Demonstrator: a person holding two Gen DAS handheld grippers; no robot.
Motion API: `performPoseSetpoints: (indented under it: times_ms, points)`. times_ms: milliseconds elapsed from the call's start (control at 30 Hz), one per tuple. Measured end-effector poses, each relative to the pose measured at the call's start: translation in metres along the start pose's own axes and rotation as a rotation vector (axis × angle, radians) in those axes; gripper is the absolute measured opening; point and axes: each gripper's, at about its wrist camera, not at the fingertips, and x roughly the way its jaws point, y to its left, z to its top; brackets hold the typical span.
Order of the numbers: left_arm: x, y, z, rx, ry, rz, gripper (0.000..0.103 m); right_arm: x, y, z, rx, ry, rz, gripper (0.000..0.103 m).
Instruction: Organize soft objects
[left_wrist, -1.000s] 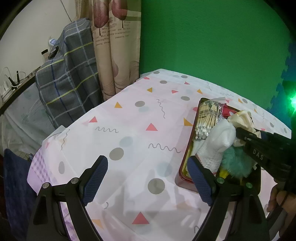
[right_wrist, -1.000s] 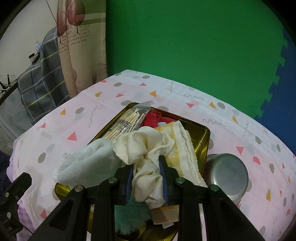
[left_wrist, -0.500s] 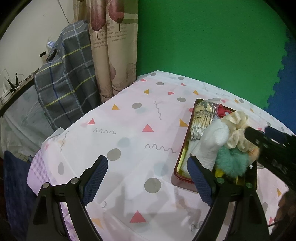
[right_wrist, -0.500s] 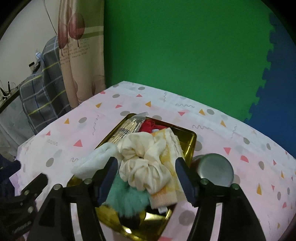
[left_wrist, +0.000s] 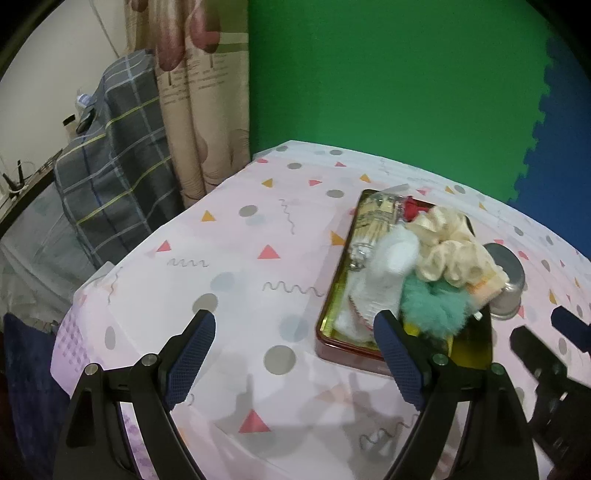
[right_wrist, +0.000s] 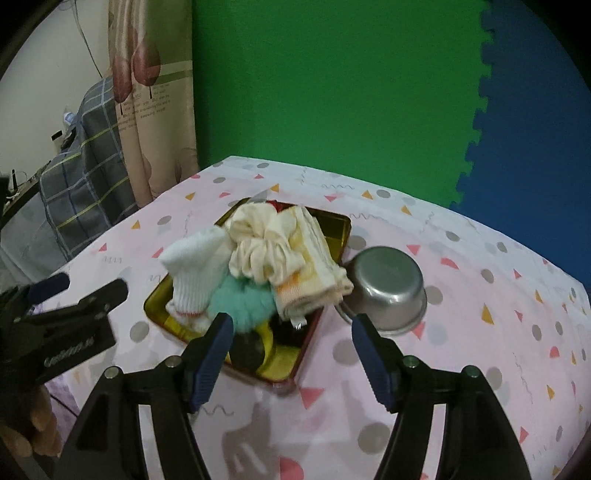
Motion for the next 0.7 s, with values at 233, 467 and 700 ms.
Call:
performPoseSetpoints:
  times_ms: [233, 467, 700]
  points:
    - [-0.005, -0.012, -0.002, 0.039, -0.008, -0.021, 0.086, -0.004, 0.001, -0.012, -0.013, 0.019, -0.022, 0.069]
    - [-0.006, -0.017, -0.004, 0.059, -0.008, -0.021, 0.087, -0.002, 0.002, -0.016, -0.006, 0.033, -0.021, 0.069]
    - [-0.007, -0.02, -0.006, 0.067, -0.007, -0.029, 0.088, 0.001, 0.005, -0.02, -0.013, 0.049, -0.027, 0.069]
